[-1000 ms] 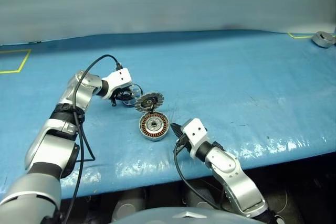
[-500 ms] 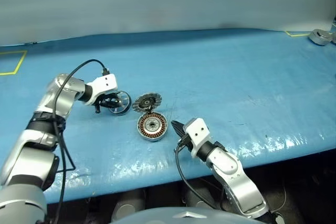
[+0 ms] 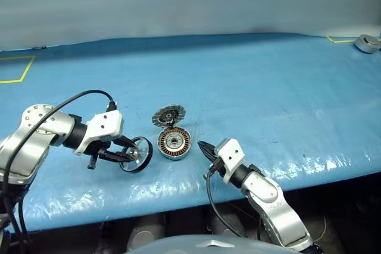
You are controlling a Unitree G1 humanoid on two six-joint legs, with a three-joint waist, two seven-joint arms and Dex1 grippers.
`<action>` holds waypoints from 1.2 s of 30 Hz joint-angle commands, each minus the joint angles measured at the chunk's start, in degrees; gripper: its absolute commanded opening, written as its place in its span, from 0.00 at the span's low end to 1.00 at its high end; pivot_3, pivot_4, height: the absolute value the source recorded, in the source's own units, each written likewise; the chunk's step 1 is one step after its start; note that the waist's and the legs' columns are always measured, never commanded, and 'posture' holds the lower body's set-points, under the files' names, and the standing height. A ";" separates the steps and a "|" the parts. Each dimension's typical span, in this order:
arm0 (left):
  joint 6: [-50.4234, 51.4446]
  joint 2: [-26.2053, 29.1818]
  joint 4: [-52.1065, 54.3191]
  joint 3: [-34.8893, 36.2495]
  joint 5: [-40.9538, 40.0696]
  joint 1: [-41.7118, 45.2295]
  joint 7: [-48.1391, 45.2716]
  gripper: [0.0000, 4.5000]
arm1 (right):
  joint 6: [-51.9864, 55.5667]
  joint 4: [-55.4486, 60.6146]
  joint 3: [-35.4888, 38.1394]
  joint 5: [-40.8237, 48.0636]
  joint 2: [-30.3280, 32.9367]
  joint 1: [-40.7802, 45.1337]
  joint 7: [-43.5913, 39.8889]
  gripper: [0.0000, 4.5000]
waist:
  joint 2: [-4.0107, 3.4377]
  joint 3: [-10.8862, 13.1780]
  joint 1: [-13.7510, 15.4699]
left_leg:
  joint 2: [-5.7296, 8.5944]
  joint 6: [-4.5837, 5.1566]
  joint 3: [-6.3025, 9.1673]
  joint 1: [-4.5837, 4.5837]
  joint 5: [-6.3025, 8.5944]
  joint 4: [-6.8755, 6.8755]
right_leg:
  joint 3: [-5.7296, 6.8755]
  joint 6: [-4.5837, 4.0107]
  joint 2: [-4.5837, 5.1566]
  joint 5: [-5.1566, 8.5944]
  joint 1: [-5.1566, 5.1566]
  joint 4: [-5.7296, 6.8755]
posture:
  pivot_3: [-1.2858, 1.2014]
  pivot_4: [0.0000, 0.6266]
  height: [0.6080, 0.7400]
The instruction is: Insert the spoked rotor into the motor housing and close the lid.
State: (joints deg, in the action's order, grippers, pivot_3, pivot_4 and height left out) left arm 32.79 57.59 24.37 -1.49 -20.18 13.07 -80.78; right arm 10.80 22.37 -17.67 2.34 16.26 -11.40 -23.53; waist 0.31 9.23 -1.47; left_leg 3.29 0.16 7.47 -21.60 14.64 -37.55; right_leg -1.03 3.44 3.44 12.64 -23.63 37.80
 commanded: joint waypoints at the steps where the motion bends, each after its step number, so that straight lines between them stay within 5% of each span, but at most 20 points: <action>1: 2.39 -2.58 5.05 -0.08 -2.50 1.16 5.25 0.29 | -2.05 0.22 0.13 0.45 -0.23 0.47 -0.56 0.00 | 0.00 0.00 0.06 | 0.01 0.00 -0.02 0.00 0.00 -0.01 | -0.01 0.01 0.00 -0.01 0.01 -0.01 | 0.52 0.24 1.00; 12: 4.27 -13.03 3.16 -12.38 5.37 9.50 19.99 0.29 | -3.86 -1.04 -0.11 0.57 -1.80 -0.75 0.18 0.00 | 0.02 0.00 0.07 | 0.03 -0.01 -0.04 0.00 0.00 -0.01 | -0.05 0.06 -0.02 -0.04 0.01 -0.02 | 0.52 0.24 1.00; 36: 2.96 -11.76 -2.58 -17.47 11.85 12.44 20.54 0.29 | -12.35 -6.83 0.98 3.40 -3.49 -0.73 -1.92 0.00 | 0.01 0.00 0.05 | 0.04 -0.01 -0.04 0.00 0.00 0.01 | -0.05 0.06 -0.03 -0.03 -0.01 -0.02 | 0.52 0.24 1.00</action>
State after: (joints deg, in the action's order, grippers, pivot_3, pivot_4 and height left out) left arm 36.76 45.25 21.18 -19.24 -8.84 24.71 -60.04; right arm -0.62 14.26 -17.24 5.53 13.05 -12.52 -25.66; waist 0.32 9.23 -1.42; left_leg 3.33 0.15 7.43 -21.60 14.64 -37.54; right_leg -1.08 3.50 3.41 12.61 -23.64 37.78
